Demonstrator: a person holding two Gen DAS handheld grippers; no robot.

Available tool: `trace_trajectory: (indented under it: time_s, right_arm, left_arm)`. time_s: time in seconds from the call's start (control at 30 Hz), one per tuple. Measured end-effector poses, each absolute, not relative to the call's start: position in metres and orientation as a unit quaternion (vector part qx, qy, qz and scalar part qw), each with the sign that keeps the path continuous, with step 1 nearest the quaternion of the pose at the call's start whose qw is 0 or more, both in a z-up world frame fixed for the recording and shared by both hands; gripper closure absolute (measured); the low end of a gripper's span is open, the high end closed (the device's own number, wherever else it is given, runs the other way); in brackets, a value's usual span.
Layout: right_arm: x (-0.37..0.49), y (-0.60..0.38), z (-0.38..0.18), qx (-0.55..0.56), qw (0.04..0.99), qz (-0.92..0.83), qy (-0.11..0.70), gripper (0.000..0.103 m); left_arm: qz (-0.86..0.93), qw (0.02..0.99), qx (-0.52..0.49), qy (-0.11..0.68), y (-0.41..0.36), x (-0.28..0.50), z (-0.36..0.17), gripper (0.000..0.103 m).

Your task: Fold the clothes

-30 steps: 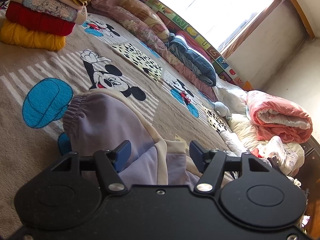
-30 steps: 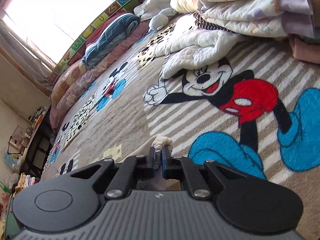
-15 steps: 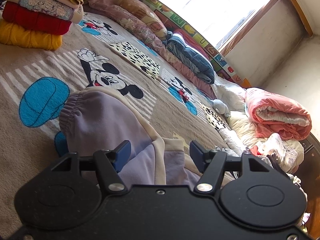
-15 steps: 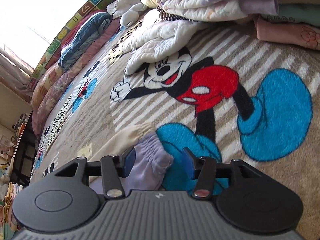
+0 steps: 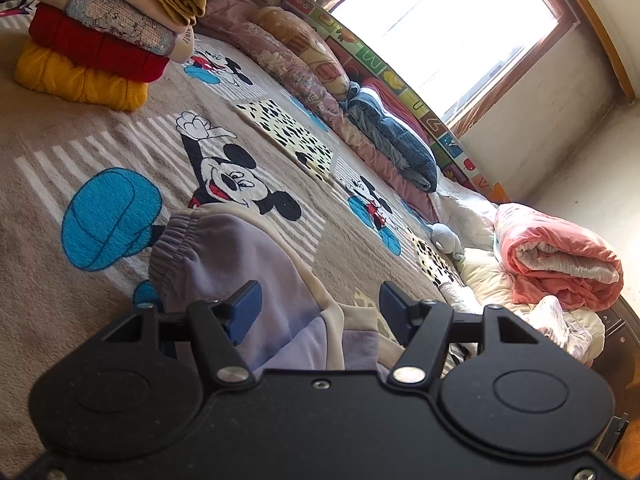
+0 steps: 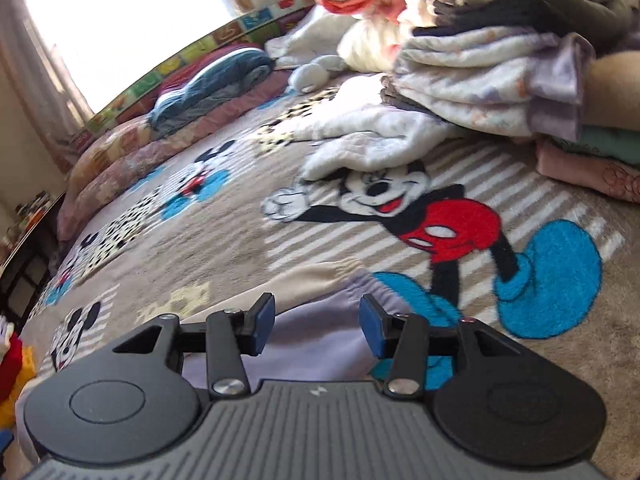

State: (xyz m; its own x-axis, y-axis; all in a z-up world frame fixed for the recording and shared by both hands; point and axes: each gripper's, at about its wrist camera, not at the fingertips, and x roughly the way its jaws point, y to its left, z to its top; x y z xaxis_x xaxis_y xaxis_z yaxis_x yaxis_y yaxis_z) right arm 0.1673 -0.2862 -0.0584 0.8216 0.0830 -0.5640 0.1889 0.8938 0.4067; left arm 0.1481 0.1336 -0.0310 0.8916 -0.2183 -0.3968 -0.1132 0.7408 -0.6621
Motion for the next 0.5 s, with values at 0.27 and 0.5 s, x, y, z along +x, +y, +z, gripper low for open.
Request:
trace_trajectory:
  time_s: [0.27,0.5]
  right_arm:
    - [0.119,-0.096,-0.038,-0.050,0.931,0.214,0.290,0.056]
    - [0.106,-0.032,-0.059,0.040,0.881,0.276,0.383,0.055]
  left_arm:
    - [0.000,0.896,-0.392,0.210,0.163,0.141,-0.029,0.039]
    - [0.004,0.888,-0.412,0.205,0.171,0.140,-0.029,0.038]
